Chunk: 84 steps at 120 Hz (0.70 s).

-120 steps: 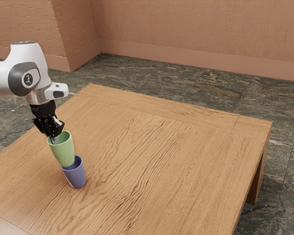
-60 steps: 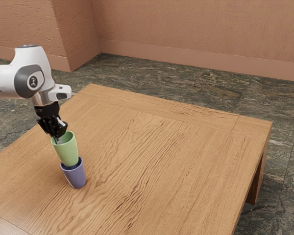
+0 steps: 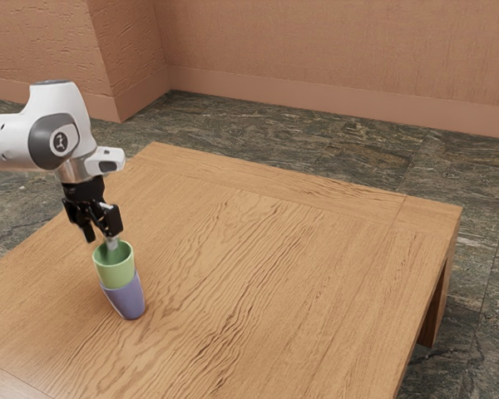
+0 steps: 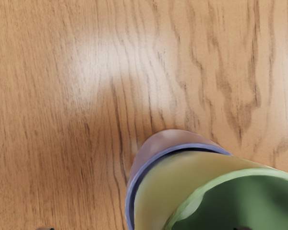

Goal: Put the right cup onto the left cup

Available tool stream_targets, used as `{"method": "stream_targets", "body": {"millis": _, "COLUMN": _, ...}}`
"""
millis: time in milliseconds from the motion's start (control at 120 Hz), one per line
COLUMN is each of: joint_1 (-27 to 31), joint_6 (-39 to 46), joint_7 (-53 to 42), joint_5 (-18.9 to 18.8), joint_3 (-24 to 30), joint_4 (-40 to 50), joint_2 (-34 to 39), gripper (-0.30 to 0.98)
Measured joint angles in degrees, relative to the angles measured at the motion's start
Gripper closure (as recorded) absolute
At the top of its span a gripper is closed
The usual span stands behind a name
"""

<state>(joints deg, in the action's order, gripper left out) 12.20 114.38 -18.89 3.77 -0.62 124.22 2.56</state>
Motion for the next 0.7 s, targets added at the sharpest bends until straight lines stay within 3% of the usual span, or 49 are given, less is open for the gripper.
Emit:
{"method": "stream_targets", "body": {"millis": 233, "joint_1": -1.2, "joint_6": -0.5, "joint_7": -0.4, "joint_5": -0.5, "joint_3": 0.0, "joint_4": -4.2, "joint_2": 1.8, "gripper": 0.07}}
{"method": "stream_targets", "body": {"millis": 475, "joint_1": -5.3, "joint_6": -5.9, "joint_7": -0.6, "joint_5": -2.1, "joint_3": -0.1, "joint_4": -21.4, "joint_2": -3.6, "gripper": 0.02}}
{"method": "stream_targets", "body": {"millis": 700, "joint_1": -8.6, "joint_6": -11.5, "joint_7": -0.6, "joint_5": -4.7, "joint_3": -0.1, "joint_4": -30.5, "joint_2": -7.0, "gripper": 0.01}}
